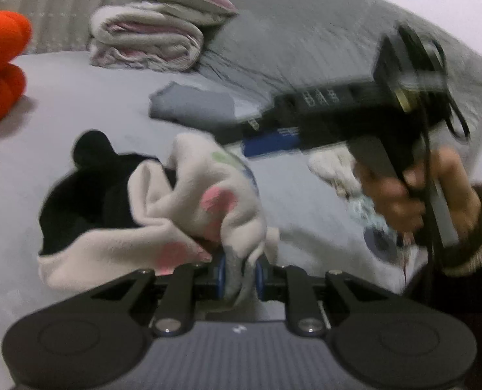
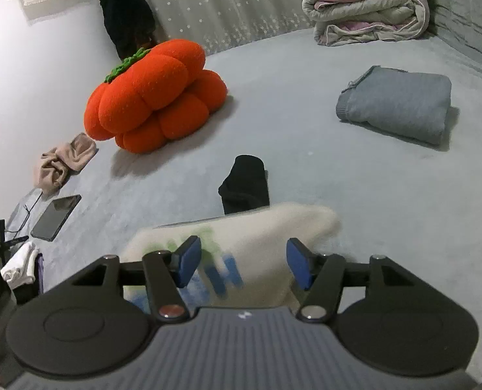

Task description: Fold clothes

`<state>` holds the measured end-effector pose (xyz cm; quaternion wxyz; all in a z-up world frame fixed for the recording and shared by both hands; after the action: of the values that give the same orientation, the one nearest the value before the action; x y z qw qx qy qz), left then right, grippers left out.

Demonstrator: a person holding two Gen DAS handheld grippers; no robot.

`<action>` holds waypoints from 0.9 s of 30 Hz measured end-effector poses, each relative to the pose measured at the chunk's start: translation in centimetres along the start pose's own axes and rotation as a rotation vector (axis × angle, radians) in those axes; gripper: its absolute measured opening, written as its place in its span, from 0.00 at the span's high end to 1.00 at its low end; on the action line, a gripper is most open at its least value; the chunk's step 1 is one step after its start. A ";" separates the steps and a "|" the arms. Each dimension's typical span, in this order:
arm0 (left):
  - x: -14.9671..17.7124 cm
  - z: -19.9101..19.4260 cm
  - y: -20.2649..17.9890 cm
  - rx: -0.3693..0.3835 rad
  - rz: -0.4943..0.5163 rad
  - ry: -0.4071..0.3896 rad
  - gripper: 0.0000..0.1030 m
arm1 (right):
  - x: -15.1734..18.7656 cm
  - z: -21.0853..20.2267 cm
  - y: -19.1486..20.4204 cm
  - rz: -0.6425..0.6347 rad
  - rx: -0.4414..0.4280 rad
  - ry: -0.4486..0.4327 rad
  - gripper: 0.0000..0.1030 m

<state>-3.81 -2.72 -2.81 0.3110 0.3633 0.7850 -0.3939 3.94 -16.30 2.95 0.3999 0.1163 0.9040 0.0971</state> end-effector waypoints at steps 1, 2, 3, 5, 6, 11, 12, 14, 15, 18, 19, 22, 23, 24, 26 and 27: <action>0.3 0.2 -0.3 0.008 0.014 0.021 0.83 | 0.0 0.1 0.0 0.003 -0.002 -0.001 0.39; 0.5 0.3 -0.5 0.014 0.029 0.043 0.83 | -0.1 0.2 0.1 0.006 -0.004 -0.002 0.39; 0.7 0.4 -0.7 0.017 0.041 0.060 0.83 | -0.1 0.3 0.1 0.004 -0.007 0.003 0.39; 1.0 0.4 -1.1 0.023 0.063 0.089 0.82 | -0.1 0.6 0.2 -0.002 -0.012 0.015 0.39; 1.1 0.3 -1.1 0.024 0.066 0.092 0.81 | 0.0 0.8 0.2 -0.006 -0.013 0.026 0.39; 0.6 -0.8 -0.6 0.043 0.022 0.079 0.67 | 0.8 2.5 0.0 -0.034 0.045 0.118 0.39; 0.5 -1.0 -0.5 0.051 0.010 0.078 0.64 | 1.0 2.7 -0.1 -0.037 0.050 0.130 0.39; 0.3 -1.7 -0.3 0.066 -0.007 0.058 0.59 | 1.2 2.9 -0.4 -0.039 0.055 0.154 0.38; 0.0 -2.1 -0.2 0.064 -0.016 0.043 0.58 | 1.4 3.0 -0.6 -0.039 0.055 0.166 0.36; -0.8 -3.3 0.4 0.048 -0.042 -0.010 0.56 | 2.1 3.3 -0.7 -0.060 0.060 0.214 0.32; -1.2 -3.6 0.6 0.034 -0.047 -0.030 0.55 | 2.3 3.4 -0.6 -0.071 0.065 0.226 0.31; -2.4 -4.1 1.4 -0.029 -0.059 -0.089 0.43 | 3.1 3.4 0.1 -0.121 0.081 0.245 0.30; -2.8 -4.1 1.6 -0.063 -0.060 -0.106 0.38 | 3.3 3.3 0.3 -0.139 0.087 0.248 0.29; -3.2 -4.1 1.9 -0.097 -0.062 -0.124 0.35 | 3.4 3.3 0.6 -0.154 0.092 0.252 0.28; -3.8 -3.9 2.7 -0.162 -0.081 -0.143 0.34 | 3.8 3.5 0.9 -0.181 0.101 0.266 0.25; -4.0 -3.7 3.2 -0.187 -0.095 -0.141 0.33 | 4.0 3.6 1.0 -0.192 0.108 0.273 0.24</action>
<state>0.25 0.45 0.87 0.3790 0.2665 0.8108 -0.3576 4.16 -13.89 -1.91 0.2739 0.0365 0.9607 0.0247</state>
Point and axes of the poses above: each gripper's, at about its wrist camera, not at the fingertips, and z roughly the way its jaws point, y to its left, x to its underside, the point moved 1 cm from there along z, roughly the way its jaws point, and after that the axes turned 9 degrees about x, right-handed, at the moved point
